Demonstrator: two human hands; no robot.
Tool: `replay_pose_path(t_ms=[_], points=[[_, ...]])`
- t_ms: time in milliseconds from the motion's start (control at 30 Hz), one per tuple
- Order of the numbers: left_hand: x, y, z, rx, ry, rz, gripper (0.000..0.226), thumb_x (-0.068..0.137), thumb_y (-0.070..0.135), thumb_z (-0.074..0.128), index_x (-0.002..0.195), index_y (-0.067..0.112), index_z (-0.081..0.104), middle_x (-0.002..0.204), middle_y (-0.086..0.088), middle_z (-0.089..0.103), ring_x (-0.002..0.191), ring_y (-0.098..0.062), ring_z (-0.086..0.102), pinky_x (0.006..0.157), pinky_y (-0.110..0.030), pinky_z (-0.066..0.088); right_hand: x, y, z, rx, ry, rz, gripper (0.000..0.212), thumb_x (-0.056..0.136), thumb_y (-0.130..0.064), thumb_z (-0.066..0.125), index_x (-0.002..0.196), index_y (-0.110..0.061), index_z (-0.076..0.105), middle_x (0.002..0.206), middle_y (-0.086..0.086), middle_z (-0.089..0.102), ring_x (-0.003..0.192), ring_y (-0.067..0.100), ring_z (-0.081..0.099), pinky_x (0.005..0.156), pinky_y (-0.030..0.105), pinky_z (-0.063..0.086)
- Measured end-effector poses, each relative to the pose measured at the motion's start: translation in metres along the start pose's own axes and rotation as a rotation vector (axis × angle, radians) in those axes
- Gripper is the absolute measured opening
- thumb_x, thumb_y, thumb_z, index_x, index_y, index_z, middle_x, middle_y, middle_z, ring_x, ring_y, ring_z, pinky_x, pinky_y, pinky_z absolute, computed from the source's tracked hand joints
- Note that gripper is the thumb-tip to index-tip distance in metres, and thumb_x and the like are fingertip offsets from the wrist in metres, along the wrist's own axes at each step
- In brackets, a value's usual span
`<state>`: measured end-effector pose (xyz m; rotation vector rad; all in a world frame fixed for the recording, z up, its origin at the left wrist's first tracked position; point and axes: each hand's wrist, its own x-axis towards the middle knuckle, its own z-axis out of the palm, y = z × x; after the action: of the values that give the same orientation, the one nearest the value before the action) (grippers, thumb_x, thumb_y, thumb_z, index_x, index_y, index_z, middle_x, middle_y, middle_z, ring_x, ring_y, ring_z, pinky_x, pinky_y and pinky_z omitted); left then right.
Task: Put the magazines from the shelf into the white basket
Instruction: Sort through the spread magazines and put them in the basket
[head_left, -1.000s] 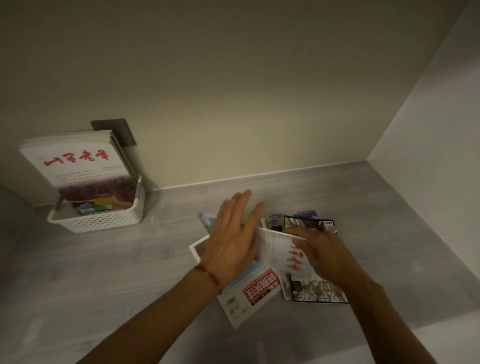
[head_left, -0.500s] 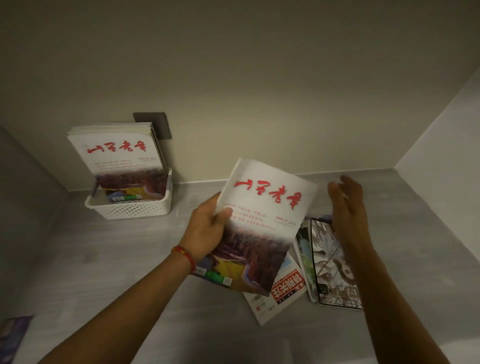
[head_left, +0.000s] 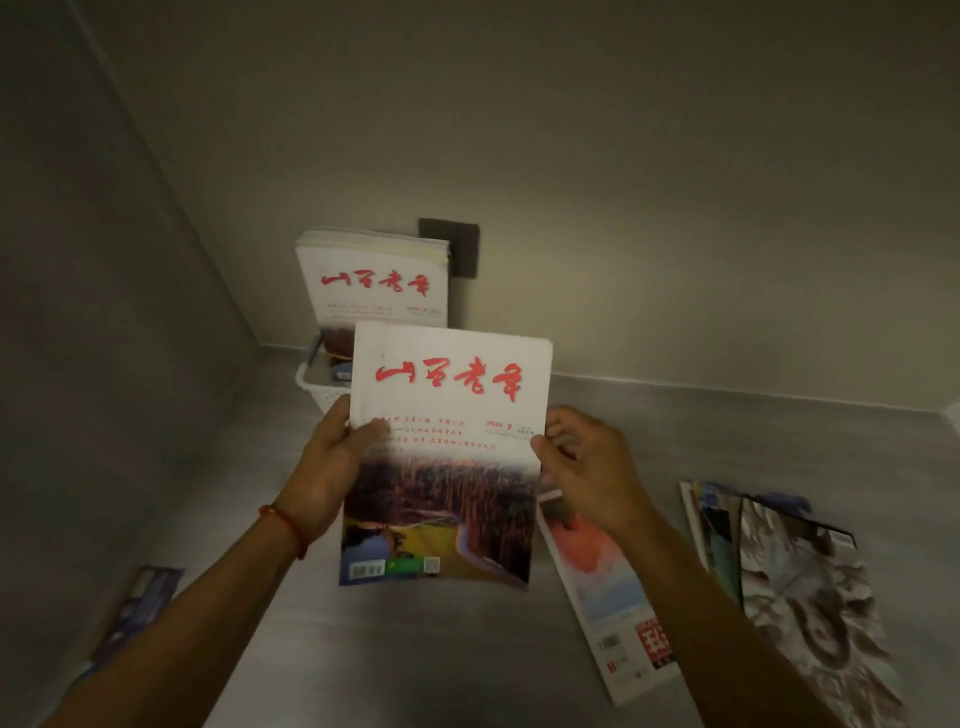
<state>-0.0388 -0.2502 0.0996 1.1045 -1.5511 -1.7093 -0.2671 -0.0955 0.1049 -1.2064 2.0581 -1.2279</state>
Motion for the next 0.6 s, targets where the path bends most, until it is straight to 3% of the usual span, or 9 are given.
replay_pose_path(t_ms=[100,167,233,300,367,467,600], points=[[0.023,0.019,-0.034,0.157,0.079,0.131,0.021,0.101,0.021,0.051,0.117,0.025,0.064,0.116,0.008,0.069,0.108,-0.015,0.065,0.091,-0.04,0.056,0.037,-0.028,0.014,-0.117,0.069,-0.064,0.006,0.087,-0.015,0.068,0.09,-0.012,0.072,0.088,-0.002,0.075,0.075,0.011,0.07,0.07,0.04,0.061],[0.041,0.036,-0.055,0.343,0.168,0.264,0.019,0.1,0.025,0.053,0.111,0.021,0.068,0.106,0.006,0.07,0.096,-0.013,0.067,0.082,-0.034,0.058,0.064,-0.049,0.021,-0.193,0.129,-0.133,0.014,0.088,-0.019,0.066,0.081,-0.008,0.071,0.082,0.003,0.076,0.069,0.016,0.071,0.063,0.038,0.06],[0.061,0.056,-0.075,0.542,0.257,0.404,0.022,0.098,0.031,0.053,0.103,0.018,0.07,0.096,0.001,0.07,0.08,-0.014,0.065,0.067,-0.018,0.052,0.09,-0.068,0.028,-0.237,0.168,-0.184,0.019,0.089,-0.022,0.065,0.082,-0.007,0.072,0.088,0.006,0.077,0.07,0.018,0.072,0.059,0.029,0.059],[0.08,0.073,-0.091,0.58,0.281,0.445,0.022,0.097,0.033,0.052,0.098,0.02,0.07,0.088,0.002,0.069,0.07,-0.007,0.064,0.058,-0.008,0.047,0.116,-0.082,0.037,-0.203,0.189,-0.185,0.019,0.091,-0.024,0.064,0.09,-0.007,0.073,0.099,0.008,0.077,0.077,0.021,0.074,0.065,0.028,0.06],[0.102,0.08,-0.101,0.527,0.282,0.392,0.021,0.096,0.029,0.054,0.101,0.019,0.071,0.09,0.0,0.072,0.077,-0.013,0.07,0.069,-0.025,0.058,0.14,-0.088,0.048,-0.17,0.201,-0.166,0.02,0.091,-0.025,0.064,0.092,-0.007,0.072,0.105,0.008,0.075,0.083,0.021,0.074,0.07,0.03,0.061],[0.135,0.077,-0.111,0.366,0.253,0.268,0.022,0.094,0.017,0.058,0.11,0.009,0.072,0.103,-0.01,0.074,0.096,-0.029,0.072,0.089,-0.048,0.059,0.171,-0.083,0.067,-0.201,0.204,-0.121,0.022,0.09,-0.03,0.065,0.091,-0.009,0.071,0.108,0.004,0.075,0.087,0.016,0.073,0.064,0.015,0.053],[0.171,0.057,-0.116,0.238,0.244,0.129,0.018,0.094,0.011,0.06,0.102,0.002,0.072,0.106,-0.023,0.073,0.1,-0.037,0.07,0.093,-0.055,0.056,0.198,-0.063,0.091,-0.202,0.186,-0.058,0.025,0.091,-0.031,0.064,0.092,-0.008,0.072,0.108,0.003,0.075,0.084,0.014,0.071,0.063,0.013,0.049]])
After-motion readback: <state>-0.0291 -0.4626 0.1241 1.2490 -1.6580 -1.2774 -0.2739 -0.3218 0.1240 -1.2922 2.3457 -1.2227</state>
